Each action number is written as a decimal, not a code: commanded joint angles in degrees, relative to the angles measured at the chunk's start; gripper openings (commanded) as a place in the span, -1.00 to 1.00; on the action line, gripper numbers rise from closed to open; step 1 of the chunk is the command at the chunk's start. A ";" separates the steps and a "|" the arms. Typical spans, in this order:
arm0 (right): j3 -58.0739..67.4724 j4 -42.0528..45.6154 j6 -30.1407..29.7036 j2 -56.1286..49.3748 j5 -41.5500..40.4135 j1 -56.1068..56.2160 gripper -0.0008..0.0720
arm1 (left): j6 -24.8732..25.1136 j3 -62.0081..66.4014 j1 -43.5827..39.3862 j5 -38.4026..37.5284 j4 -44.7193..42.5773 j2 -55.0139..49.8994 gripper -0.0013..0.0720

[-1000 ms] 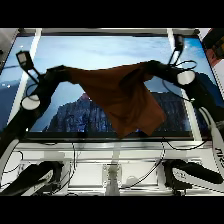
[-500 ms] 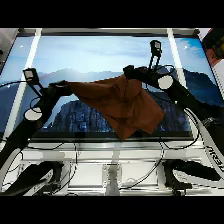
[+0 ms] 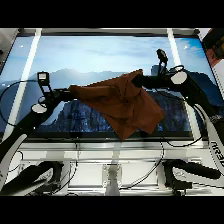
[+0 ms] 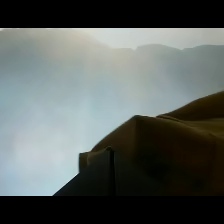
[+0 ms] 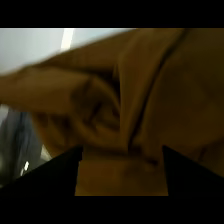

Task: Fold the clothes and pants, and hang the long-sleeved shirts on hangers.

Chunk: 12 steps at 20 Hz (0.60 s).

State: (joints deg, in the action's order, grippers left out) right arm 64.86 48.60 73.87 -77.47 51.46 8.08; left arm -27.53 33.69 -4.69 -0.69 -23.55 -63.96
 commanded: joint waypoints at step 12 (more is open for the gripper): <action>-5.92 -0.11 5.09 -0.02 36.00 -1.95 0.22 | -0.85 1.84 9.27 -12.63 -50.97 -2.32 -0.95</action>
State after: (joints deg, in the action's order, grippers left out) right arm 61.36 48.69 77.34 -77.52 82.59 6.17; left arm -27.57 35.48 4.10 -11.70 -57.06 -66.24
